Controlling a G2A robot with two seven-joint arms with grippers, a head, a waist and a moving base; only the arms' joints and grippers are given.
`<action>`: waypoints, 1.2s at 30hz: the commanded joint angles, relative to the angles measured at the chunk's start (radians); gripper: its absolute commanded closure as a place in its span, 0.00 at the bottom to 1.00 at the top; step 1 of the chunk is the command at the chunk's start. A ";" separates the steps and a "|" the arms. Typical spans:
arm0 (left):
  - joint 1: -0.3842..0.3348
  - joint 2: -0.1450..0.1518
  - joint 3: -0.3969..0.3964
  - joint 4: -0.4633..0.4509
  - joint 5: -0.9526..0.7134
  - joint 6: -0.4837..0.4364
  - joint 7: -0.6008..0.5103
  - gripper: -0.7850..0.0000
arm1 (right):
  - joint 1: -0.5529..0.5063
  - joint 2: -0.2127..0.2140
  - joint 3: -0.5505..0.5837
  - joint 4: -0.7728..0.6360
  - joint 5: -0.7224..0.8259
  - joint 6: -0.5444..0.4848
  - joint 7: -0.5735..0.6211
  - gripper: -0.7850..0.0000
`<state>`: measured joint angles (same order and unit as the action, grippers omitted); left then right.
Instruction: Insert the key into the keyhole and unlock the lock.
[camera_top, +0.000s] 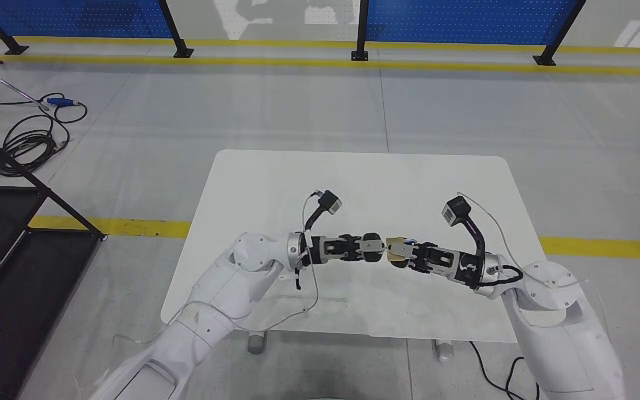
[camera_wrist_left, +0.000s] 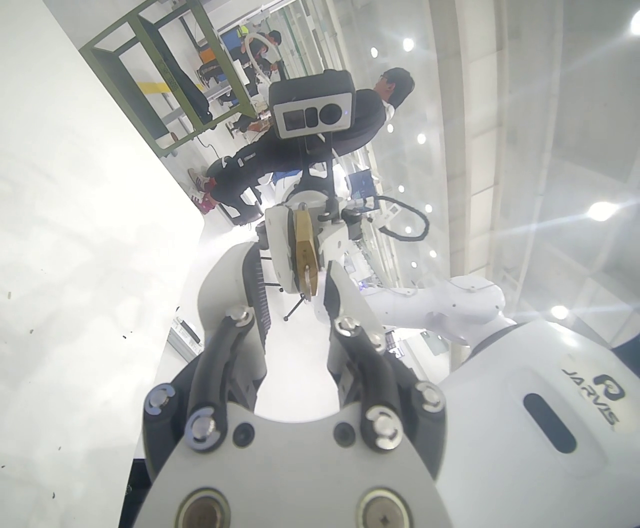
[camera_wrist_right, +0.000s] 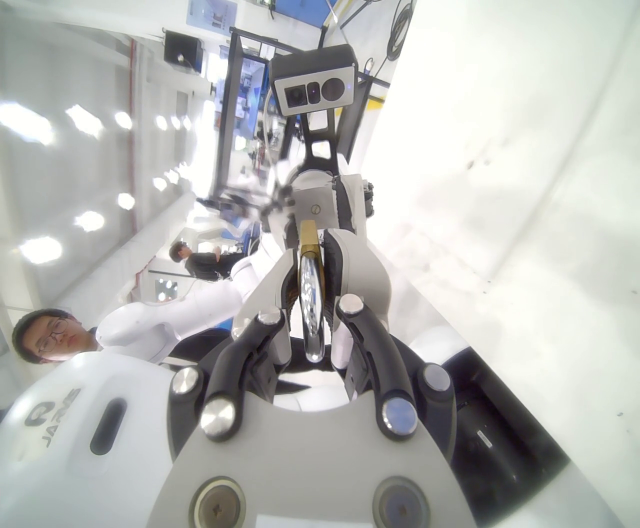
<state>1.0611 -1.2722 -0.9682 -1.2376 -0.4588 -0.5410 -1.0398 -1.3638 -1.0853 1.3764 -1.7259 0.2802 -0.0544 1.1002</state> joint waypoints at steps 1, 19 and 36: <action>-0.003 -0.001 0.003 0.004 -0.002 -0.003 -0.002 0.78 | 0.000 0.000 0.000 0.000 0.000 0.000 0.000 1.00; -0.011 -0.001 0.013 -0.016 0.045 -0.040 -0.001 1.00 | 0.000 0.000 0.000 0.000 0.000 0.000 0.000 1.00; 0.006 0.009 -0.010 -0.064 0.103 -0.076 0.053 1.00 | 0.000 0.000 0.000 0.000 0.000 0.000 0.000 1.00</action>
<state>1.0658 -1.2642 -0.9767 -1.2995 -0.3592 -0.6162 -0.9890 -1.3638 -1.0854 1.3764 -1.7259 0.2803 -0.0544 1.1002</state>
